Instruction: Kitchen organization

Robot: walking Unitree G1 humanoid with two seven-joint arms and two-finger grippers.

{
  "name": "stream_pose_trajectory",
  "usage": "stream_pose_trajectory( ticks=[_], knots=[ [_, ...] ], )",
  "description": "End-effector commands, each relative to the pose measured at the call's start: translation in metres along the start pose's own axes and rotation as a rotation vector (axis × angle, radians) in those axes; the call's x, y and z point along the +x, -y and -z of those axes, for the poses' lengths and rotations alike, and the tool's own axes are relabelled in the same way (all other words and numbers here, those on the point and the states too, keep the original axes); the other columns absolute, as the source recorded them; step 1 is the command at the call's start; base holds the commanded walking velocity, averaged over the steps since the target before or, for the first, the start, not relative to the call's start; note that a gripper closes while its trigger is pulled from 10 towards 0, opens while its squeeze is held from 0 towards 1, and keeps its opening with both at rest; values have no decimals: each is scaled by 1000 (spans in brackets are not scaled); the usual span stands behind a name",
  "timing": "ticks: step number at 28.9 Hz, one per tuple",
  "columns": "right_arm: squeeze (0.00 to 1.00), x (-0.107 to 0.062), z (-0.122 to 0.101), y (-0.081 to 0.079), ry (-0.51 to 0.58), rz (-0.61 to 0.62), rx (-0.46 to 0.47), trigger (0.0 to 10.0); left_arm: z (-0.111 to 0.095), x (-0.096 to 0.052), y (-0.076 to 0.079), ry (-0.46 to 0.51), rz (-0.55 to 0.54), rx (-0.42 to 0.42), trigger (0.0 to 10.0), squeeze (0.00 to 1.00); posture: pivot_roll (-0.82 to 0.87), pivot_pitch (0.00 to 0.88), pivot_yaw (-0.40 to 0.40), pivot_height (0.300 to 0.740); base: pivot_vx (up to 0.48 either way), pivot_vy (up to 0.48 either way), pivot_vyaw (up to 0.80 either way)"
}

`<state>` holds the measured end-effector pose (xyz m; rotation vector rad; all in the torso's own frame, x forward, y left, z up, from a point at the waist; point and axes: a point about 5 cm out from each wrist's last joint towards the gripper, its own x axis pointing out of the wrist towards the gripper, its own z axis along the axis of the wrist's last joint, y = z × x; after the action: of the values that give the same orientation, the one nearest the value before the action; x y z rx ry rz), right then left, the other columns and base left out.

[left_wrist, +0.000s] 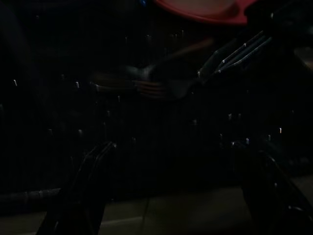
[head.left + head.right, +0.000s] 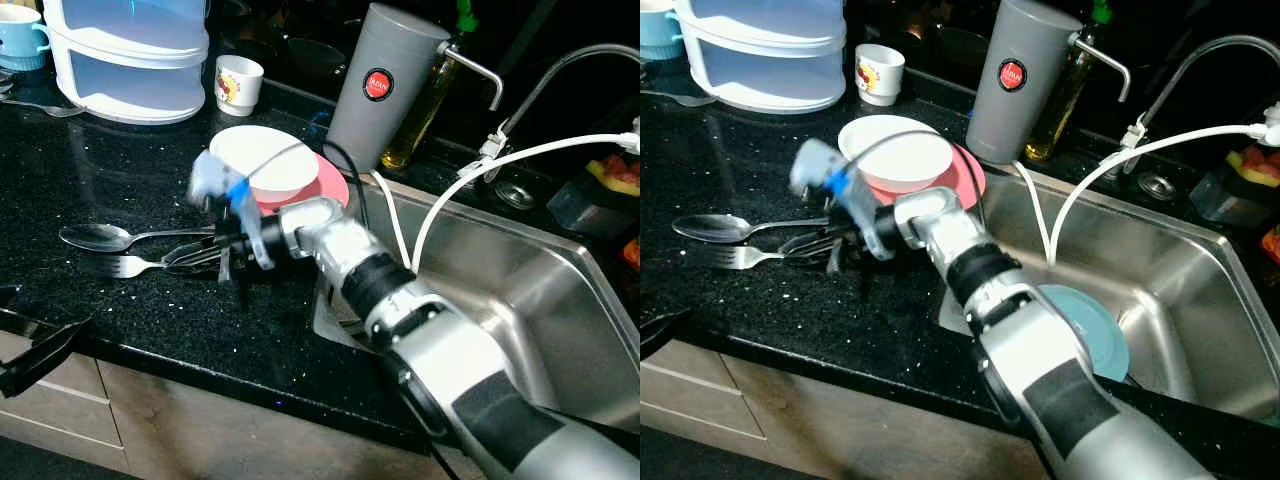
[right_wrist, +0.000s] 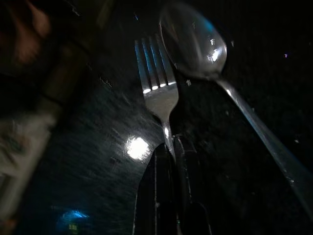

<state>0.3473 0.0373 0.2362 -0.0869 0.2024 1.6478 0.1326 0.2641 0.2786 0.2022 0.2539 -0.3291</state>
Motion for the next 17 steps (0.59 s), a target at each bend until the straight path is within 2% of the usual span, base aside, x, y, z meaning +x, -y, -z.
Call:
stream_pose_trajectory(
  ticks=[1, 7, 12, 14, 15, 17],
  knots=[
    [0, -10, -9, 2, 70, -13, 22, 0, -4, 4, 5, 28, 35, 17, 10000, 0, 287, 0, -231, 740, 0, 0, 0],
    [0, -33, -34, 3, 287, -48, 51, 0, -16, 14, 7, 149, 28, 30, 10000, 0, 280, 0, -226, 740, 0, 0, 0],
    [0, -47, -47, 7, 420, 19, 71, 0, -26, 20, 10, 237, 43, 32, 10000, 0, 277, 0, -220, 740, 0, 0, 0],
    [0, -63, -60, 9, 561, 89, 81, 0, -35, 26, 11, 313, 47, 21, 10000, 0, 278, 0, -217, 740, 0, 0, 0],
    [0, -63, -60, 9, 561, 89, 81, 0, -35, 26, 11, 313, 47, 21, 10000, 0, 278, 0, -217, 740, 0, 0, 0],
    [0, -80, -69, 7, 678, 106, 90, 0, -42, 32, 13, 362, 59, 29, 10000, 0, 276, 0, -205, 740, 0, 0, 0]
  ],
)
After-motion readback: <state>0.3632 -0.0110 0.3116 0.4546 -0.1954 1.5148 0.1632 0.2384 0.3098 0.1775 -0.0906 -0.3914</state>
